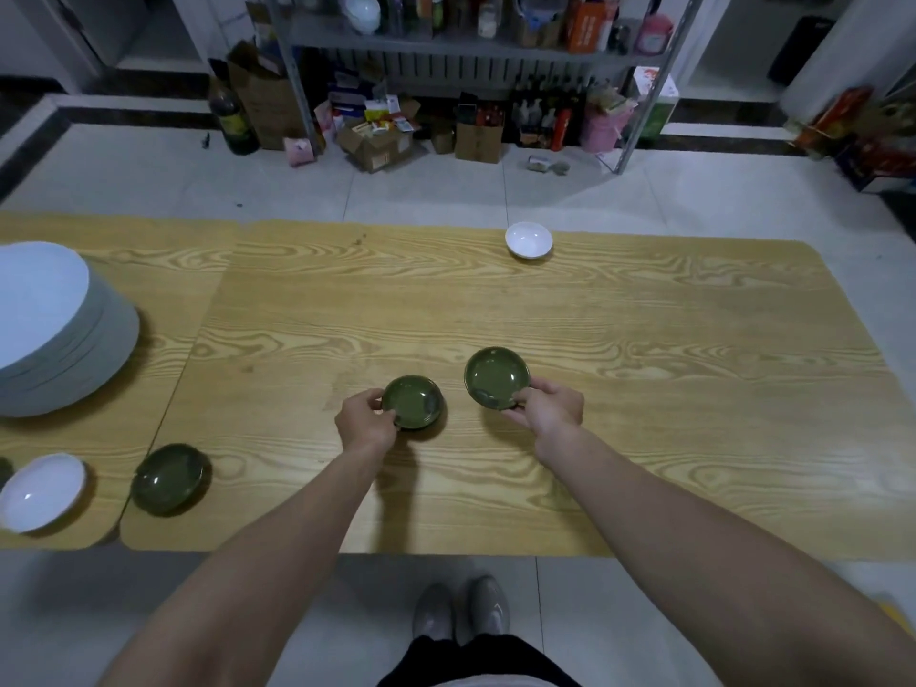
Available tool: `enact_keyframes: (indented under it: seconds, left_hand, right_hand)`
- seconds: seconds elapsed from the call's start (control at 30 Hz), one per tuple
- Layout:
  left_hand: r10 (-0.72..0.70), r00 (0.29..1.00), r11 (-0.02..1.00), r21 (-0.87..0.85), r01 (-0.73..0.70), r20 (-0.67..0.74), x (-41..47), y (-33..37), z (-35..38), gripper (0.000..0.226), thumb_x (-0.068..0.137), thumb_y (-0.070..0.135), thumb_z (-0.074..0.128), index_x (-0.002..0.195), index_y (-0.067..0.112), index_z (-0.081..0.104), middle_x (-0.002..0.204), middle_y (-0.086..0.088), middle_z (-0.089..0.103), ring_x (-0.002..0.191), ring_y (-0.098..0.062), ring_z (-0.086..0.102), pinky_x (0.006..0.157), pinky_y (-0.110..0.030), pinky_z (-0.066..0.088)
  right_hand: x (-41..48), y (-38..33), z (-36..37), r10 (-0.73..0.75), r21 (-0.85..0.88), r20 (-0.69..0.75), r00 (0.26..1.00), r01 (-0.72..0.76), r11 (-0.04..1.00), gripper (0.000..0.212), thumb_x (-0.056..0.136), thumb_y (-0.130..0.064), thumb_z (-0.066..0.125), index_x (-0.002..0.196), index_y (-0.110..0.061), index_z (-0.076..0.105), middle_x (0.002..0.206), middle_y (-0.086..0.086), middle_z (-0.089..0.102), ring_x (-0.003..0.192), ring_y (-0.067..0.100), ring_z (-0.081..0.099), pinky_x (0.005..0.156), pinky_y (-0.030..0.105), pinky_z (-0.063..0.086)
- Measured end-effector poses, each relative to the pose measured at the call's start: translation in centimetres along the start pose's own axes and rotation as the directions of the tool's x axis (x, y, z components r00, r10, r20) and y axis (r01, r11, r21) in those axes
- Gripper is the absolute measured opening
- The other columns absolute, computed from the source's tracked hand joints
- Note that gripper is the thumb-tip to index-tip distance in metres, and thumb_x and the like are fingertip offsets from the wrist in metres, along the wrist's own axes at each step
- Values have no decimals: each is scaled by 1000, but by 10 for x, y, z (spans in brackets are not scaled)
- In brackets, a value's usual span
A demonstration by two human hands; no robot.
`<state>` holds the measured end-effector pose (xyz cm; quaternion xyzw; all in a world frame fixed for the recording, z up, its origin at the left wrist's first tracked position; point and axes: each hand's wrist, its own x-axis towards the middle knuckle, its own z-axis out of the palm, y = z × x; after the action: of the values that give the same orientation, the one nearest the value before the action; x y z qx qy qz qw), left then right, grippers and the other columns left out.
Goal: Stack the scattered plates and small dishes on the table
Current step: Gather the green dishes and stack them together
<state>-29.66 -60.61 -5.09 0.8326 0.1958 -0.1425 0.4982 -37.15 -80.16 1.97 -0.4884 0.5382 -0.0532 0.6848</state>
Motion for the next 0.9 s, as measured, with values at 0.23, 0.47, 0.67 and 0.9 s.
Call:
enact_keyframes:
  seconds: [0.23,0.47,0.67,0.9]
  left_hand:
    - [26,1000,999,-37,-26,6,1,-6,-4,34,82,-8,70,111,9,73,94,1,64,85,-28,70,82,-41,60]
    - [-9,999,992,-128,15,46,5,-13,-6,33,84,-9,68,112,9,73,94,5,66,90,-24,70,83,-38,60]
    - [11,998,986,-167,1,69,3,-13,-8,33,87,-12,62,113,7,71,100,-4,67,69,-18,67,59,-17,56]
    - [21,993,986,-164,-2,112,3,-12,-11,35,90,-12,58,109,13,72,101,-6,67,68,-24,66,70,-34,60]
  right_hand:
    - [5,10,32,24,-83,79,997,-18,996,41,82,15,65,117,-5,67,108,19,70,82,27,74,62,27,62]
    - [4,30,63,55,-233,131,990,-23,972,39,84,12,67,118,-5,68,106,18,71,78,25,74,62,27,62]
    - [9,42,80,46,-338,141,989,4,941,34,86,10,67,117,-4,69,108,17,71,82,26,74,70,31,62]
    - [16,48,91,11,-412,122,993,41,910,31,81,9,73,110,-2,73,103,14,73,78,21,71,65,23,59]
